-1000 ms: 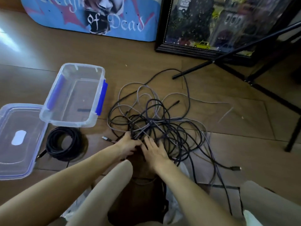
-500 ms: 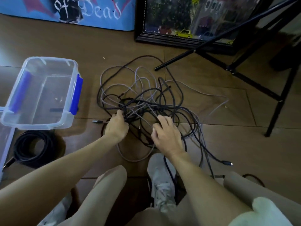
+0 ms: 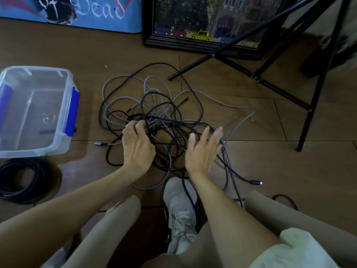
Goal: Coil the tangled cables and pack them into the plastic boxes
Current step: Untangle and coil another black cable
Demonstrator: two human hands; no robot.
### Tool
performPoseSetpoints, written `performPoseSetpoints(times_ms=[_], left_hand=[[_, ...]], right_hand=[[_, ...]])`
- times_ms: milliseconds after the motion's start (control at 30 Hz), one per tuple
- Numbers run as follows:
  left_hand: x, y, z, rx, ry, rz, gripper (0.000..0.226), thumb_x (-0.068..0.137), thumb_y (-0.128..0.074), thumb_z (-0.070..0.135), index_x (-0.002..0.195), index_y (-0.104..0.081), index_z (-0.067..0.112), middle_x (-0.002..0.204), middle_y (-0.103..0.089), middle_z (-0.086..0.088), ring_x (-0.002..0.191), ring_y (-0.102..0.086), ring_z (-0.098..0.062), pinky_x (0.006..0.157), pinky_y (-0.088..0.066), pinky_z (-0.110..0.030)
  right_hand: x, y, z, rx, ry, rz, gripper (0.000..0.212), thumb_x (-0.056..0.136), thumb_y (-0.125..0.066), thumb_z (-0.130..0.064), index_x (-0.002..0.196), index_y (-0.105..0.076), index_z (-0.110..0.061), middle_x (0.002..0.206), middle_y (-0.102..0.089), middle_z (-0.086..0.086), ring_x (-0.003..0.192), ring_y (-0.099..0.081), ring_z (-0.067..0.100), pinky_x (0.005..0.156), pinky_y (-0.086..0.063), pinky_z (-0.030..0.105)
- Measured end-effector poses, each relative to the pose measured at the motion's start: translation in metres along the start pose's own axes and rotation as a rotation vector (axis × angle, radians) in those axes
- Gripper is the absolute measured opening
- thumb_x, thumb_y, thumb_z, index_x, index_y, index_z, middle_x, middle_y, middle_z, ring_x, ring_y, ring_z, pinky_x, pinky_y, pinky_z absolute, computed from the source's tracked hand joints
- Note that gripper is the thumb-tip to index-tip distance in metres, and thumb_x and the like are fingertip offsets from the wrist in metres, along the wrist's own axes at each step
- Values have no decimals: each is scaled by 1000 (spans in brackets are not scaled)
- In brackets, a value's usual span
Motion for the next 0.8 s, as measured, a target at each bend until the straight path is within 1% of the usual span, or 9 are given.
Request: performPoseSetpoints(times_ms=[133,233,300,367,433,533,600,733,800], left_hand=[[-7,-4,11,-109,-220,37,69,71,-54,-10,130,-26,12,129,-26,-17,113,-30,-33,97,-37,-48],[-11,-9,8,-202,-215,-135,82,78,-52,-11,142,-12,21,134,-17,-8,95,-48,-32,79,-51,-46],[-9,-11,0,-259,-84,-218,87,85,-51,-8,148,-1,24,142,-17,-14,72,-55,-29,62,-51,-49],[-6,-9,-4,-260,-1,-242,89,88,-51,-4,149,5,27,148,-16,-20,71,-58,-33,60,-51,-51],[-3,-3,-4,-250,48,-248,86,88,-51,-4,150,4,20,145,-17,-18,90,-55,-39,74,-50,-51],[1,14,-2,-115,131,-171,83,83,-55,-2,148,-4,8,142,-14,-19,123,-29,-39,102,-32,-43],[11,37,3,-2,153,-117,81,81,-57,3,146,-10,9,142,-14,-17,130,-18,-38,109,-20,-44],[45,95,26,-132,168,-332,80,90,-56,11,149,-2,16,144,-19,-19,126,-34,-37,95,-37,-41],[61,134,40,-260,169,-395,64,93,-53,13,147,-18,13,131,-44,-21,109,-54,-35,78,-45,-36]], right_hand=[[13,3,33,-95,-460,-310,71,98,-41,-22,153,2,-7,160,7,18,148,9,31,117,5,49],[18,1,40,-129,-519,-421,71,96,-44,-16,152,-2,-4,159,-13,16,147,-10,30,117,3,49],[22,0,38,-163,-473,-325,58,94,-51,-16,145,-29,-2,148,-36,17,138,-33,32,117,-15,44],[24,5,33,-163,-406,-173,34,92,-55,-12,124,-54,-2,130,-53,19,121,-50,33,103,-41,40],[22,13,24,-129,-312,-67,20,93,-50,-4,111,-60,-3,113,-62,18,105,-60,34,81,-49,38],[24,31,-6,-107,-35,-19,21,100,-39,-8,105,-60,-10,89,-63,7,86,-61,27,62,-35,30],[32,46,-42,-211,252,-22,19,100,-40,-9,107,-58,-12,80,-55,1,71,-52,23,57,-28,29],[48,92,-133,-274,569,-137,26,96,-43,-7,109,-63,-16,86,-64,3,70,-55,23,50,-34,28],[45,126,-175,-274,689,-193,26,96,-46,-12,109,-67,-21,100,-69,4,90,-63,28,69,-49,33]])
Point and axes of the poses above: each hand's wrist, its own x-axis towards the middle knuckle, its own y-axis out of the back of the hand, z = x × y, the point moved 2 cm from there along x, towards the middle knuckle
